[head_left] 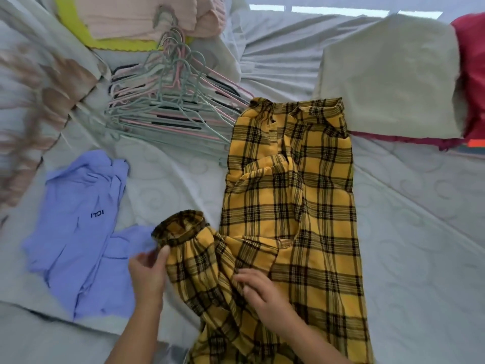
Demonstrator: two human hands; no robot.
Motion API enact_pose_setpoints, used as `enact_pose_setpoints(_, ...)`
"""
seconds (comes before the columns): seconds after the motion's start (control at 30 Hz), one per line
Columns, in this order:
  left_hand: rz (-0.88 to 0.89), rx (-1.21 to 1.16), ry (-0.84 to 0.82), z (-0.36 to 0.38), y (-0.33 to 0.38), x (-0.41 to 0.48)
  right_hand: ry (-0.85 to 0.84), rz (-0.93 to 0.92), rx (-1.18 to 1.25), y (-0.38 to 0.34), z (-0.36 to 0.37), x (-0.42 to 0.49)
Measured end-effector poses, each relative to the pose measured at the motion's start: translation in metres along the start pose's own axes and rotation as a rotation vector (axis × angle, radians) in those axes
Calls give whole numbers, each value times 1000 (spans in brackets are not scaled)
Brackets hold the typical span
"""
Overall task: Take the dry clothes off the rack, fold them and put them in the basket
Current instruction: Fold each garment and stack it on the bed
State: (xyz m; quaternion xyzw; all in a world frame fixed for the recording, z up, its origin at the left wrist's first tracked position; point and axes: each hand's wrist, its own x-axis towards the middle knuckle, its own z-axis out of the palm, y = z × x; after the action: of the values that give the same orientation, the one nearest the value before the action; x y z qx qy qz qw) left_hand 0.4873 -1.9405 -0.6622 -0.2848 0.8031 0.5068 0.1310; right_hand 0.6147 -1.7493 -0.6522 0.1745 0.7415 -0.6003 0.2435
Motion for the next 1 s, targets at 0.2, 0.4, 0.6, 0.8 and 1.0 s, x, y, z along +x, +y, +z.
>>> enact_pose_setpoints(0.2,402,975,-351,8,20,15,374,26,38,23,-29,-32)
enact_pose_setpoints(0.4,79,296,-162,-57,-12,16,279,187,-74,66,-64,-52)
enact_pose_setpoints(0.6,-432,-178,-244,-77,-32,5,355,187,82,62,-63,-50)
enact_pose_setpoints(0.8,-350,-522,-378,-95,-1,-23,220,264,132,77,-40,-83)
enact_pose_setpoints(1.0,12,-706,-787,-76,81,-99,172,492,285,91,-37,-109)
